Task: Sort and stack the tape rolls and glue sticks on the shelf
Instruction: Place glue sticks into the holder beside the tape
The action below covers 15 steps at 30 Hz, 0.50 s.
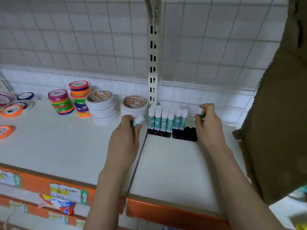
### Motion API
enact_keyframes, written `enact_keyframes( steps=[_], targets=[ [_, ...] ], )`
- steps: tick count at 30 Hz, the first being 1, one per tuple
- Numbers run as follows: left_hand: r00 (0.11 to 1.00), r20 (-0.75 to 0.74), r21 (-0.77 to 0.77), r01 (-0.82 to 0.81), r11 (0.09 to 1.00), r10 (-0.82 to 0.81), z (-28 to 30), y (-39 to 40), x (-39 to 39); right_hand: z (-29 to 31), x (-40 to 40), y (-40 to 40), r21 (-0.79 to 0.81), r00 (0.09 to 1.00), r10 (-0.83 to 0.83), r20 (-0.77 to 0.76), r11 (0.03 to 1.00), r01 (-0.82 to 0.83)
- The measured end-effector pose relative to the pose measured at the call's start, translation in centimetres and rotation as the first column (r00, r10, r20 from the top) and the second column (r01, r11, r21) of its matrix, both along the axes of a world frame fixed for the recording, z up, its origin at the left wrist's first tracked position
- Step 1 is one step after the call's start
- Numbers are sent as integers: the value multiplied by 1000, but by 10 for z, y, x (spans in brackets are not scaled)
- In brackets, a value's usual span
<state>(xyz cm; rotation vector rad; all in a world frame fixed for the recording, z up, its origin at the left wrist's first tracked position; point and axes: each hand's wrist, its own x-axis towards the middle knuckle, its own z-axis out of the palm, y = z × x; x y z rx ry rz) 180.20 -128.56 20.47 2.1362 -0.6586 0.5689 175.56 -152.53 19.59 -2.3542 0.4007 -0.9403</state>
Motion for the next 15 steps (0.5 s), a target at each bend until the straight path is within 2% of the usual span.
enact_keyframes(
  steps=[3, 6, 11, 15],
  targets=[
    [997, -45, -90, 62, 994, -67, -2, -2, -1, -5, 2, -3, 22, 1000, 12, -3, 1000, -12],
    [993, 4, -56, 115, 992, -115, -5, -6, 2, -5, 3, -5, 20, 1000, 20, -21, 1000, -20],
    [993, 117, 8, 23, 1000, -23, -4, -11, 1, -5, 2, -5, 18, 1000, 14, -13, 1000, -13],
    [995, 76, -69, 63, 996, -58, 0, -19, -3, -6, 1, -4, 8, 999, 19, -30, 1000, -19]
  ],
)
